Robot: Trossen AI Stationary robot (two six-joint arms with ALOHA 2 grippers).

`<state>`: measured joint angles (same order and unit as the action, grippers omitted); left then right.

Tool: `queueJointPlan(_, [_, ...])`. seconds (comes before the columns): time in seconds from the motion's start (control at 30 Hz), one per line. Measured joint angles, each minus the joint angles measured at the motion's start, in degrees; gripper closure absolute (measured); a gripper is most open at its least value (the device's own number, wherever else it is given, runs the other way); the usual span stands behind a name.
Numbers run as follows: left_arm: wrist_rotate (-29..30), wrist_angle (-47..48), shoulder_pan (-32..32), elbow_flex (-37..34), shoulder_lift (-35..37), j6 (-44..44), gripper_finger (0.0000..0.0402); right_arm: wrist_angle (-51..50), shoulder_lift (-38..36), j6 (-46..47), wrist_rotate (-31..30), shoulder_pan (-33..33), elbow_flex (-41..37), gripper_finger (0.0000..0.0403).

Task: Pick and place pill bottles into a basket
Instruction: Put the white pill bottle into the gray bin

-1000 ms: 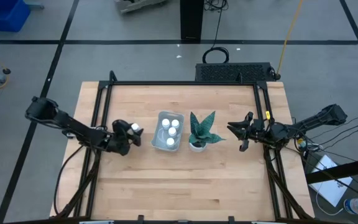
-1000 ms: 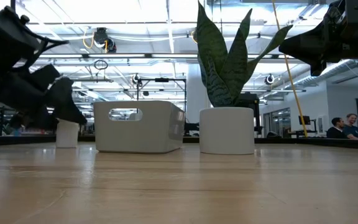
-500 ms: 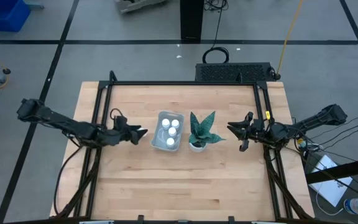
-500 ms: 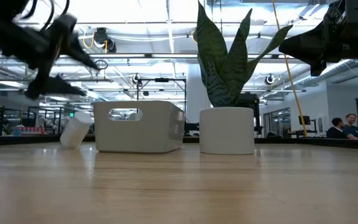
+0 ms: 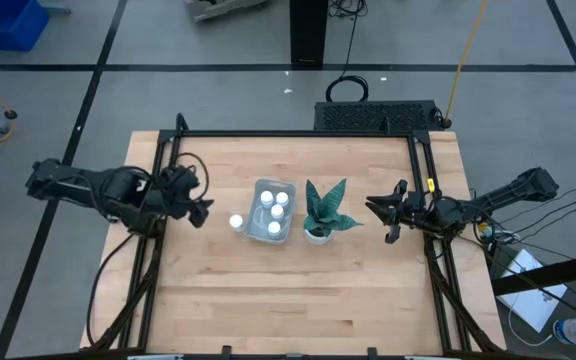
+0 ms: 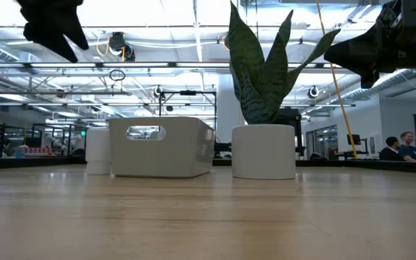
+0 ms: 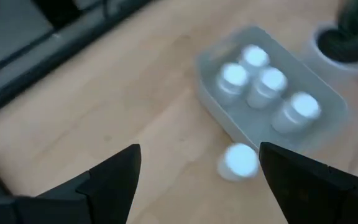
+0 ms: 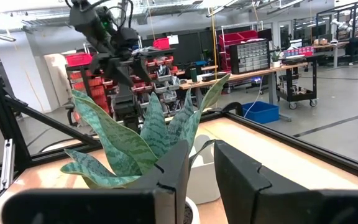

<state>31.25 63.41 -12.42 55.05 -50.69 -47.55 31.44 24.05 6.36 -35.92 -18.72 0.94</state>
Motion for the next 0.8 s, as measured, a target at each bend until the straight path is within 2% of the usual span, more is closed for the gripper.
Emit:
queueJointPlan(0.07, [-4.18,-0.18,1.73,0.8,-1.66,-0.14,0.0069,0.0,0.02,0.0,0.0,-0.01,0.0,0.0332])
queueJointPlan(0.13, [-8.45,-0.34,4.37,0.64,-3.23,-4.4,0.0069,0.0,0.0,0.01,0.0,-0.02,0.01,0.0332])
queueJointPlan(0.23, [-12.5,-1.89,7.24,-2.56,-5.24,-7.02,0.0069,0.0,0.02,-0.01,0.0,-0.01,-0.01,0.0332])
queueJointPlan(0.37, [-25.52,-13.77,11.16,-7.29,-8.45,-3.4,0.0069,0.0,0.0,0.0,0.0,-0.01,0.0,0.0332])
queueJointPlan(0.43, [-30.21,-17.14,12.46,-8.13,-10.48,-2.62,0.0069,0.0,0.0,0.01,0.0,-0.01,0.0,0.0332])
queueJointPlan(0.8, [-32.78,-17.58,15.32,-7.7,-18.9,5.43,0.0069,0.0,0.0,-0.01,0.0,-0.01,0.01,0.0332])
